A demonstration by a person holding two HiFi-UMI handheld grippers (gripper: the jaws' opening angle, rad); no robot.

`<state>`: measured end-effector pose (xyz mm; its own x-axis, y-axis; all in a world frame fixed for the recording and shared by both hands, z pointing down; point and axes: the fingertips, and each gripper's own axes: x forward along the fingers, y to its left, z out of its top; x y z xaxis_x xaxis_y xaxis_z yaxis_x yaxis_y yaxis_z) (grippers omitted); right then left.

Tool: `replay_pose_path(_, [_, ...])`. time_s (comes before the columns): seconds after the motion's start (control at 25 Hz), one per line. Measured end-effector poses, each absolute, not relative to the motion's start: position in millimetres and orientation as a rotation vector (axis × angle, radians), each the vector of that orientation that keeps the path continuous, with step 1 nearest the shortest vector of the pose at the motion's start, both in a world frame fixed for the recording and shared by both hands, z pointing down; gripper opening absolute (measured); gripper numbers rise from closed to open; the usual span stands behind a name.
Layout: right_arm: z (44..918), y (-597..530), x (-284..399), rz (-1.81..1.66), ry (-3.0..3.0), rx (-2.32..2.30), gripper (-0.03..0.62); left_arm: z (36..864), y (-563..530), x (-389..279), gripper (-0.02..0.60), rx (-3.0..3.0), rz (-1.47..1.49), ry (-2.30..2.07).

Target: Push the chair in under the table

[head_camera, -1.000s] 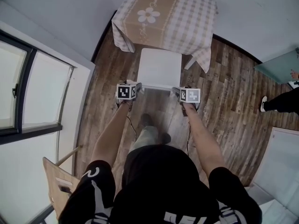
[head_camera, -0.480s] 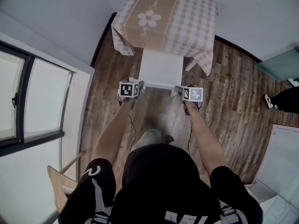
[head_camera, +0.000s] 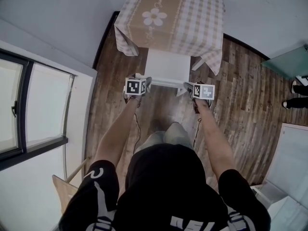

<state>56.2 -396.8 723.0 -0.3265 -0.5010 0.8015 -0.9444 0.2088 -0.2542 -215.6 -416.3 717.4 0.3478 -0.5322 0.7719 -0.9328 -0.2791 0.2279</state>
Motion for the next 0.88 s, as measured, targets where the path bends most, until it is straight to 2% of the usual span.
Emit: replay_pose_path(0.88, [727.2, -392.2, 44.5, 1.025, -1.888, 1.405, 0.437, 722.4, -423.0, -224.2, 0.376, 1.971, 0.784, -1.224])
